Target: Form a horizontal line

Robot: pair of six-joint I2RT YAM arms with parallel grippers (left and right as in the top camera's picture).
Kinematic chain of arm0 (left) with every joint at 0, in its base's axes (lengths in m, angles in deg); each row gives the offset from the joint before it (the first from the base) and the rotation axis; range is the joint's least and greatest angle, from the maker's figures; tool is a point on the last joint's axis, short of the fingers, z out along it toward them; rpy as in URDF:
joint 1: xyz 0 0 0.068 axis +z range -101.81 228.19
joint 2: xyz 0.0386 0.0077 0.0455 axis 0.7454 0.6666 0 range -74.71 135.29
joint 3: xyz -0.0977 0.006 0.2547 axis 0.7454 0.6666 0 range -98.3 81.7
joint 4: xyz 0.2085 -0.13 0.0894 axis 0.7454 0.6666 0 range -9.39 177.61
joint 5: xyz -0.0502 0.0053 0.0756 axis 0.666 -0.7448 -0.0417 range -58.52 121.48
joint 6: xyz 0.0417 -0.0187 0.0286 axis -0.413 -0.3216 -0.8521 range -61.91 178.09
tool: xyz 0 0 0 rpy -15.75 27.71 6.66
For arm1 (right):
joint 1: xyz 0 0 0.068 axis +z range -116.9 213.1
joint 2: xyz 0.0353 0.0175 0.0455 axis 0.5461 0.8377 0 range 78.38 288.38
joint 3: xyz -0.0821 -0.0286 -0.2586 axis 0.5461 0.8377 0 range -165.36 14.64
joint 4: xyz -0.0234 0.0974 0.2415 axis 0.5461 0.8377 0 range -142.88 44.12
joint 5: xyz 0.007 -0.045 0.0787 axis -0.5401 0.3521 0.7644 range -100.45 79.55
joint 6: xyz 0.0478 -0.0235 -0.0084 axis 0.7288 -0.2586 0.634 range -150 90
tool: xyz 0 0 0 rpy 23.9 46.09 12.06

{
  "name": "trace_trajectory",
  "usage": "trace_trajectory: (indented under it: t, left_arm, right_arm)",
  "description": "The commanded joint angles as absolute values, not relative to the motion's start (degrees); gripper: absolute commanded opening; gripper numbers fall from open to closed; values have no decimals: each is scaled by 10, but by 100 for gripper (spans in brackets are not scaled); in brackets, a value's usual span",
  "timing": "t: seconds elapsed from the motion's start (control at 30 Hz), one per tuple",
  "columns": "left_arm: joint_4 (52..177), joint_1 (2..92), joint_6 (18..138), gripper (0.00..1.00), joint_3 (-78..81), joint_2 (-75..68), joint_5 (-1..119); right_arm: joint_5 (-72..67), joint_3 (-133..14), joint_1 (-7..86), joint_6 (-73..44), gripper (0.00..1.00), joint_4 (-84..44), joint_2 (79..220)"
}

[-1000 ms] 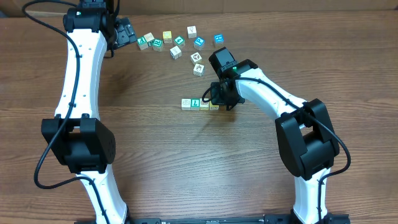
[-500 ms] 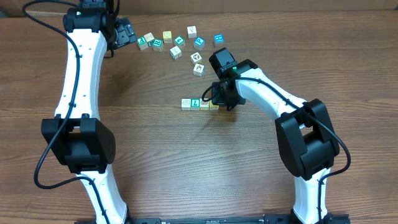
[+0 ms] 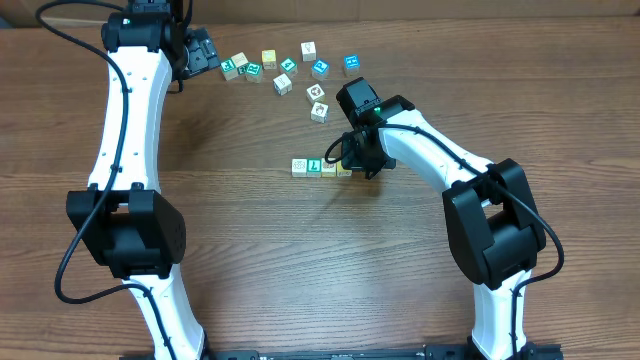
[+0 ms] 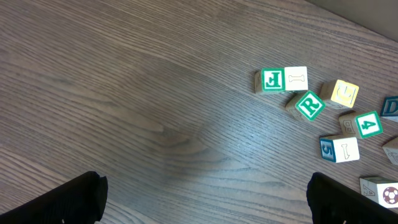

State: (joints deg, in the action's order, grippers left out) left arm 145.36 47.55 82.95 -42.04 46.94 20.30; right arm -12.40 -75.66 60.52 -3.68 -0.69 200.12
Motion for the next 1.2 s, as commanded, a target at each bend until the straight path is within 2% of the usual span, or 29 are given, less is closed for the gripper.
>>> trace_trajectory:
  t: [0.0, 1.17]
  left_arm:
    - [1453, 476, 823, 100, -428, 467, 201]
    - [1453, 476, 823, 100, -428, 467, 201]
  right_arm:
    - [-131, -753, 608, -34, 4, -6, 2009]
    - [-133, -753, 617, -45, 4, -11, 2009]
